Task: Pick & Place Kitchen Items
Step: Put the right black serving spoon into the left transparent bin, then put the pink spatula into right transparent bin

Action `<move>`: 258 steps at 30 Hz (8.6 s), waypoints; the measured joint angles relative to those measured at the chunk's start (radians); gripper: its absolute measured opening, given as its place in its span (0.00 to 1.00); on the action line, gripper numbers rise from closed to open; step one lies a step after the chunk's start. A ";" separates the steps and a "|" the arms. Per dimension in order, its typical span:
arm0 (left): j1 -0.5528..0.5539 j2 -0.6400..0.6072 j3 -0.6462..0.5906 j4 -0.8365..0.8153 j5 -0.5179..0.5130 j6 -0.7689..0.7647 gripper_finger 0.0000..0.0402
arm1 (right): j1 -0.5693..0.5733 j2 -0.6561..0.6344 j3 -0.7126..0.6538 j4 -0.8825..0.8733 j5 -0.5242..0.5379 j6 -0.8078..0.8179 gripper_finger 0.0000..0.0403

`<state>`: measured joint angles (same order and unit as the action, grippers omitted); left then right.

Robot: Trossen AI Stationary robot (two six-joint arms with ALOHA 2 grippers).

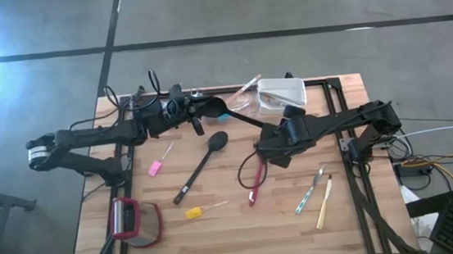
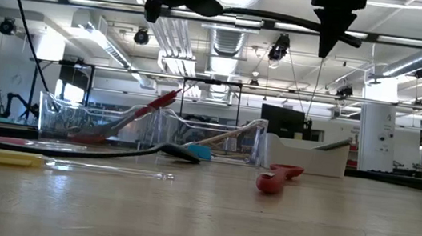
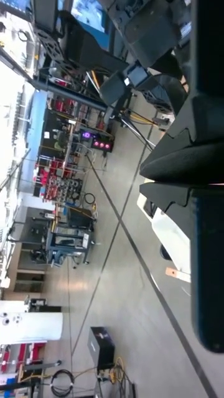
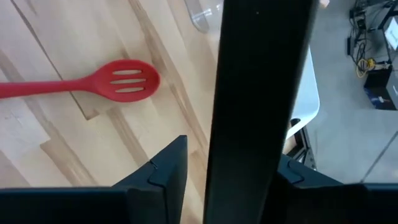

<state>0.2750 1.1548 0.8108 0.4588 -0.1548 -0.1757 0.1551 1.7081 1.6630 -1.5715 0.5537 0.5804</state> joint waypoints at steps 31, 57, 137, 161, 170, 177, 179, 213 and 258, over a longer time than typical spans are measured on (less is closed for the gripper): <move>0.012 -0.012 0.088 -0.261 0.053 0.271 0.41 | 0.002 -0.069 -0.025 0.000 -0.118 -0.043 0.20; -0.154 0.303 0.398 -0.684 0.169 0.692 0.44 | -0.068 -0.078 -0.120 0.000 -0.426 -0.195 0.20; 0.772 0.121 -0.065 -0.622 0.807 0.804 0.17 | -0.057 -0.329 -0.149 0.149 -0.212 -0.068 0.37; 0.856 0.261 -0.112 -0.562 0.852 0.832 0.17 | -0.057 -0.334 -0.149 0.141 -0.213 -0.097 0.28; 0.856 0.288 -0.125 -0.495 0.845 0.721 0.31 | -0.057 -0.334 -0.149 0.142 -0.214 -0.110 0.24; 0.856 0.253 -0.126 -0.505 0.830 0.656 0.49 | -0.057 -0.334 -0.149 0.142 -0.214 -0.113 0.21; 0.856 0.239 -0.126 -0.507 0.830 0.637 0.50 | -0.057 -0.334 -0.149 0.142 -0.214 -0.113 0.20; 0.160 -0.456 -0.126 -0.976 0.396 0.355 0.46 | -0.058 -0.334 -0.149 0.174 -0.211 -0.188 0.14; -0.038 0.064 -0.179 -1.518 0.089 -0.215 0.41 | -0.057 -0.334 -0.152 0.222 -0.211 -0.198 0.14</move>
<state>0.2367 1.2190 0.6315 -1.0595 -0.0662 -0.3909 0.0978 1.3739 1.5108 -1.3499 0.3431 0.3824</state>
